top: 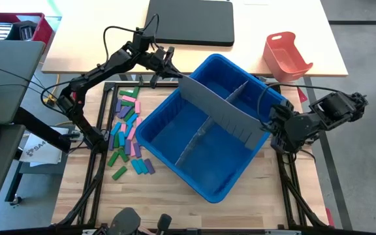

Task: Sort blocks
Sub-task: Insert the bin divider into the blue bin

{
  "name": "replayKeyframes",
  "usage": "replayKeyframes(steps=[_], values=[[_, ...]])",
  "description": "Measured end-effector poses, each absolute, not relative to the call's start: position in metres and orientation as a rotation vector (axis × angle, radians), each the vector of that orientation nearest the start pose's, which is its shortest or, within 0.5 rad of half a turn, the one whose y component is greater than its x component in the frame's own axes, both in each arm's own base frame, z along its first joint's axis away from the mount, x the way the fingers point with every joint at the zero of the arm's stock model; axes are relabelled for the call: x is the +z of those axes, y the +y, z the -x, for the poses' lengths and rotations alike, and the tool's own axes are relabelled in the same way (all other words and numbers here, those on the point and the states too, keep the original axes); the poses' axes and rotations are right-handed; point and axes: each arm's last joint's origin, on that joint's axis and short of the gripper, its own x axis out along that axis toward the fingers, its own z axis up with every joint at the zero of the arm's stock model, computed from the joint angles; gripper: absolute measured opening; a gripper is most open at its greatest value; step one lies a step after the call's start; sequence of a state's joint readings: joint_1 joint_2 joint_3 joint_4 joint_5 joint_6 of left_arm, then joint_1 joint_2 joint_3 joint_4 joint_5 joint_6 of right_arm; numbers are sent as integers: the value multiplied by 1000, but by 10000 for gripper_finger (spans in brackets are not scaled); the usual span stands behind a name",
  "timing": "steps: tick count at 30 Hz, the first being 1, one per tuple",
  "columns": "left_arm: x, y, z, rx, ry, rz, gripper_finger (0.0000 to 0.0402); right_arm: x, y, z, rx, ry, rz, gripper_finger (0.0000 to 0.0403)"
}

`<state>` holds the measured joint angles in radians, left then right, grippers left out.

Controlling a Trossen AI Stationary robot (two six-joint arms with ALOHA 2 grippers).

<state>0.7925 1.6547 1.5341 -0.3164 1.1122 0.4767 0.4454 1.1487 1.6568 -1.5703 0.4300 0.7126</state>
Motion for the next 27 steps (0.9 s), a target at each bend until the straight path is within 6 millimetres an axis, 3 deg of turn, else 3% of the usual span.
replayKeyframes(steps=[11,27], values=[[362,243,-275,-345,180,-114,1,435,48,-130,-335,877,-180,0],[362,242,-275,-344,184,-111,1,431,56,-142,-325,927,-345,0]])
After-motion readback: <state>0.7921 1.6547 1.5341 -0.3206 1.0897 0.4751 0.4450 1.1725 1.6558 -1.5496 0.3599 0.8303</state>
